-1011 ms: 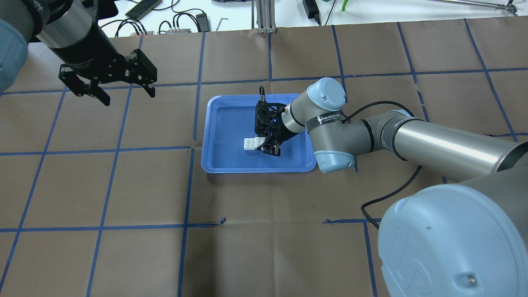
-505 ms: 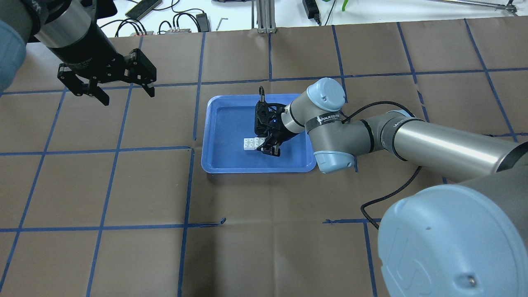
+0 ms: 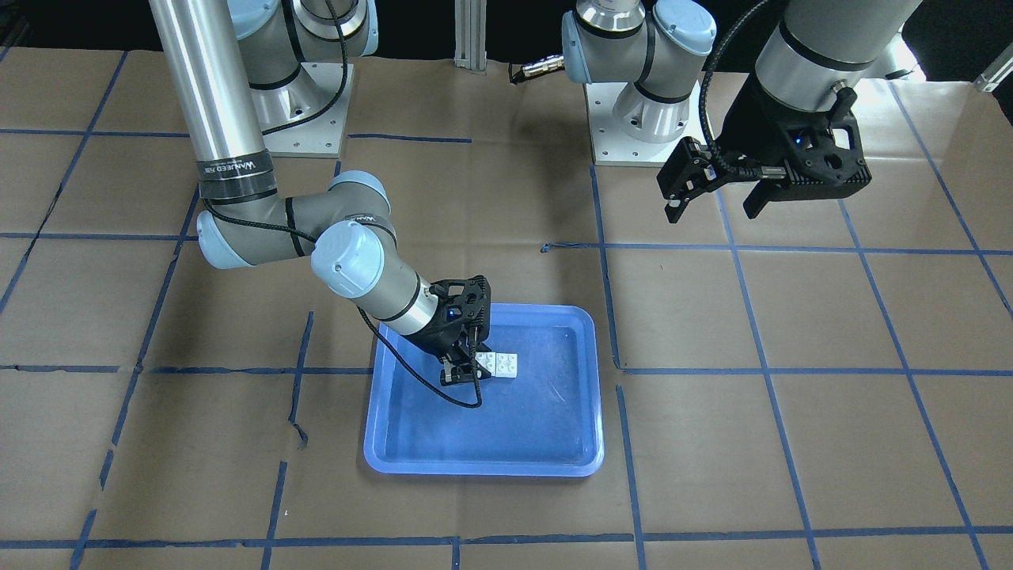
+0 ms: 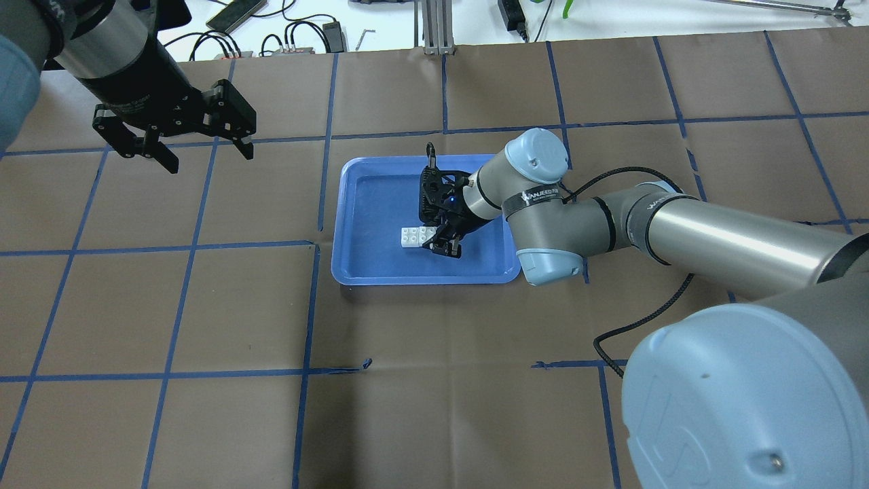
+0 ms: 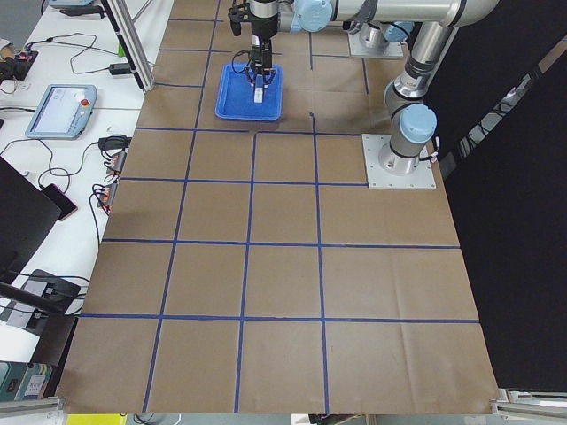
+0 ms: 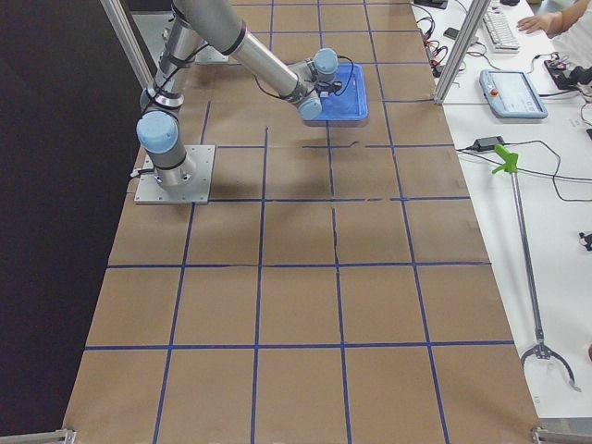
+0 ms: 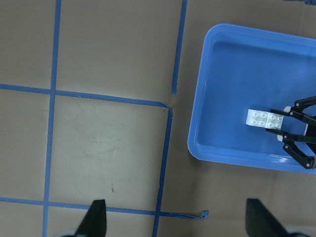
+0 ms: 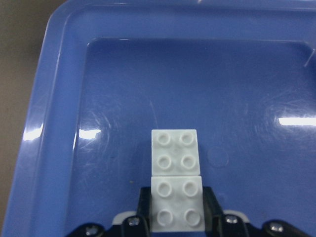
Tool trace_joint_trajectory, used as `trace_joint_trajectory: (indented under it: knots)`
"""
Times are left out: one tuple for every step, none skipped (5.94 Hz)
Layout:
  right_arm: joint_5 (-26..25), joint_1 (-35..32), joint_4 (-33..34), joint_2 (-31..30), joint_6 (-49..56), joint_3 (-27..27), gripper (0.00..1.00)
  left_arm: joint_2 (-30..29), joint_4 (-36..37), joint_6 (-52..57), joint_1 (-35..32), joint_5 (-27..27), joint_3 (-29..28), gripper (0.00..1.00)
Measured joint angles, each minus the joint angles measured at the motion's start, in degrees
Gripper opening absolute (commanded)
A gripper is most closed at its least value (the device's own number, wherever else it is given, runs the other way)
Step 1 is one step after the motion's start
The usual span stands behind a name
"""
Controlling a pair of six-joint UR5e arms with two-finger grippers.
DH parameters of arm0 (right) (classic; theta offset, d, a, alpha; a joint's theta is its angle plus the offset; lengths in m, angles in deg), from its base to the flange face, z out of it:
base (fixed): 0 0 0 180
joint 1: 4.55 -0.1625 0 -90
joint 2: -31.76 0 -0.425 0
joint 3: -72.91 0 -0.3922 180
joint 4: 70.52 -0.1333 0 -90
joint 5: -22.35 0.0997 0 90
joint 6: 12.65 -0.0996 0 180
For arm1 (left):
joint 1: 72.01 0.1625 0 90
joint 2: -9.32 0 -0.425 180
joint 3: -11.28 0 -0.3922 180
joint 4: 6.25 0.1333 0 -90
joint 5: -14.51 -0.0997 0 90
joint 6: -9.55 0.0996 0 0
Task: Assemble white blocks and place on blue tray
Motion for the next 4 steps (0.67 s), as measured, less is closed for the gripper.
trace_joint_trajectory:
  knots:
    - [0.00,0.00,0.00,0.00,-0.04,-0.02,0.43,0.18,0.00,0.06,-0.02,0.00,-0.01,0.99]
    - [0.03,0.00,0.03,0.00,-0.06,-0.06,0.44,0.43,-0.06,0.14,-0.02,-0.11,0.01,0.99]
    - [0.07,0.00,0.07,0.00,-0.06,-0.08,0.45,0.57,-0.16,0.17,-0.05,-0.17,0.06,0.99]
    - [0.08,0.00,0.08,0.00,-0.06,-0.06,0.45,0.58,-0.23,0.18,-0.06,-0.14,0.10,0.99]
